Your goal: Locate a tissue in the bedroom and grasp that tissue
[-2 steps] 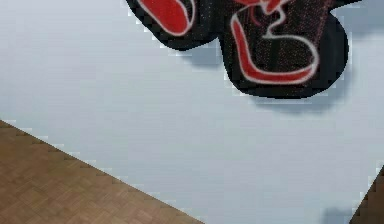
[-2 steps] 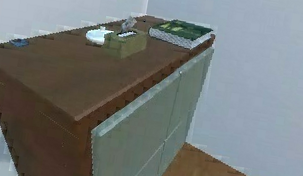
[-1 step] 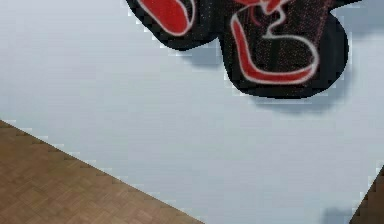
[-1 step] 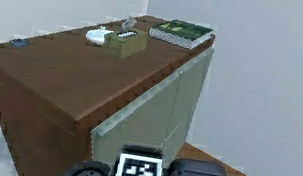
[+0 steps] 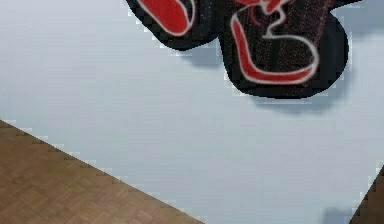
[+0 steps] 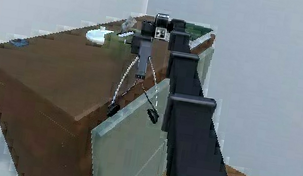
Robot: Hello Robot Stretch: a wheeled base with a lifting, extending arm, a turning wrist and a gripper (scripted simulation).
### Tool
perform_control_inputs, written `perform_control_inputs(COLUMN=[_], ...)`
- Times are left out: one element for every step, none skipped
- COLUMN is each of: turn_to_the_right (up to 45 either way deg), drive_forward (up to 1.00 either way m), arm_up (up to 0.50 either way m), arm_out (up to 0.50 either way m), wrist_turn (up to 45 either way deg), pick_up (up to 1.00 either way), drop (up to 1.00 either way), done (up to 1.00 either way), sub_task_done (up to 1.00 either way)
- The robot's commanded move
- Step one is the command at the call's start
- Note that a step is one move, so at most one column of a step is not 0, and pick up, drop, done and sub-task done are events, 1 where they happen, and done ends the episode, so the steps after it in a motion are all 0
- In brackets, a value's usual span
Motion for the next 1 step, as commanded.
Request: perform_control_inputs(turn_to_the_right=[0.0], drive_forward=[0.0], arm_up=[0.0], arm_out=[0.0], wrist_turn=[45.0], pick_up=[0.0], drop=[0.0], done=[0.0], sub_task_done=[0.0])
